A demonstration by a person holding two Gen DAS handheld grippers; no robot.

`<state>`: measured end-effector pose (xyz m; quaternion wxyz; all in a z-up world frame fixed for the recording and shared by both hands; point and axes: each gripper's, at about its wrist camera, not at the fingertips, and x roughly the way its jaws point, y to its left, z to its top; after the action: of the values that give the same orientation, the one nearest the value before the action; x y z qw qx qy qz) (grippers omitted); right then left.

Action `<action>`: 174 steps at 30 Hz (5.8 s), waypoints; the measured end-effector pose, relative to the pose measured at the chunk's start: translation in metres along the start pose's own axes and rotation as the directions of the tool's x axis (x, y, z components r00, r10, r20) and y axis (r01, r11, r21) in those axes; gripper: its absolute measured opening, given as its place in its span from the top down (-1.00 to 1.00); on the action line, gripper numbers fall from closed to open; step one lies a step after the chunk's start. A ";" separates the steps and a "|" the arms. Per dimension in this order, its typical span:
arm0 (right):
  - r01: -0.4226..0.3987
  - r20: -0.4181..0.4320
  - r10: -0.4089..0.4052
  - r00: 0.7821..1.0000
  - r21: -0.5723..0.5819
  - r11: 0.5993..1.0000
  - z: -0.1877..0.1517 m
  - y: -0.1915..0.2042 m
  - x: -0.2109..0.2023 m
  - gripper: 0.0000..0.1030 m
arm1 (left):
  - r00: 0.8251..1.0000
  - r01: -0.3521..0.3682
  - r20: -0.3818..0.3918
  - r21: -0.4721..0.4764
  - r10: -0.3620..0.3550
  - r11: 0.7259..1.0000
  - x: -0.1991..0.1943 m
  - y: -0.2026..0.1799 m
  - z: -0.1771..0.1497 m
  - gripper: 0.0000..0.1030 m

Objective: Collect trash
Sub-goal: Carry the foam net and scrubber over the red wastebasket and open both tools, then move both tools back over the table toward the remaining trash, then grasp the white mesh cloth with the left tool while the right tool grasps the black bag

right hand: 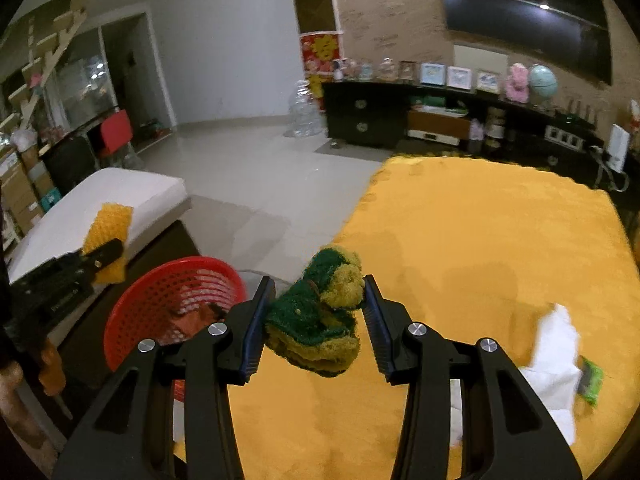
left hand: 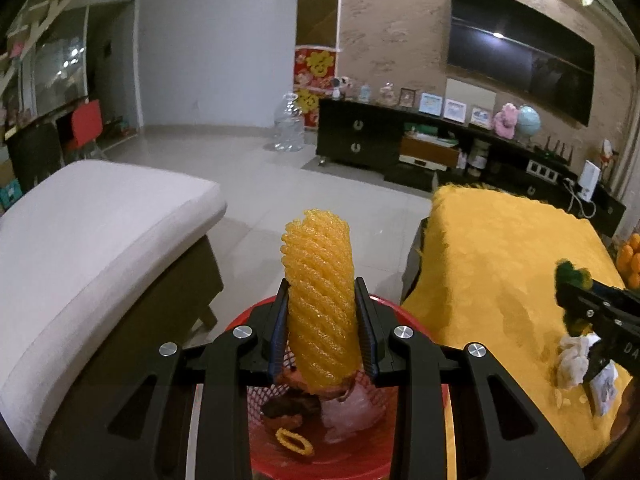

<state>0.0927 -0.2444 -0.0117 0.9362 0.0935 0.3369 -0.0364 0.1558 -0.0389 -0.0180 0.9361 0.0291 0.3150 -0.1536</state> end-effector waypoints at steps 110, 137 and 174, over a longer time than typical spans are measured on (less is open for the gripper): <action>0.268 0.033 -0.296 0.954 0.343 0.900 -0.132 -0.204 -0.123 -0.68 | 0.844 0.499 -0.408 0.358 -0.348 0.789 0.044 -0.272 -0.092 0.42; 0.283 0.033 -0.297 0.954 0.223 0.933 -0.122 -0.174 -0.101 -0.68 | 0.965 0.247 -0.134 0.190 -0.224 0.950 0.014 -0.109 -0.035 0.43; 0.210 -0.046 -0.206 0.977 0.079 0.975 -0.070 -0.109 -0.030 0.13 | 0.976 0.212 -0.069 0.099 -0.205 0.972 0.005 -0.078 -0.023 0.43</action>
<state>0.0112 -0.3370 -0.0619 0.9160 0.0972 0.3606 -0.1465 0.1228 -0.1111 -0.0363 0.9024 0.0500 0.3348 -0.2666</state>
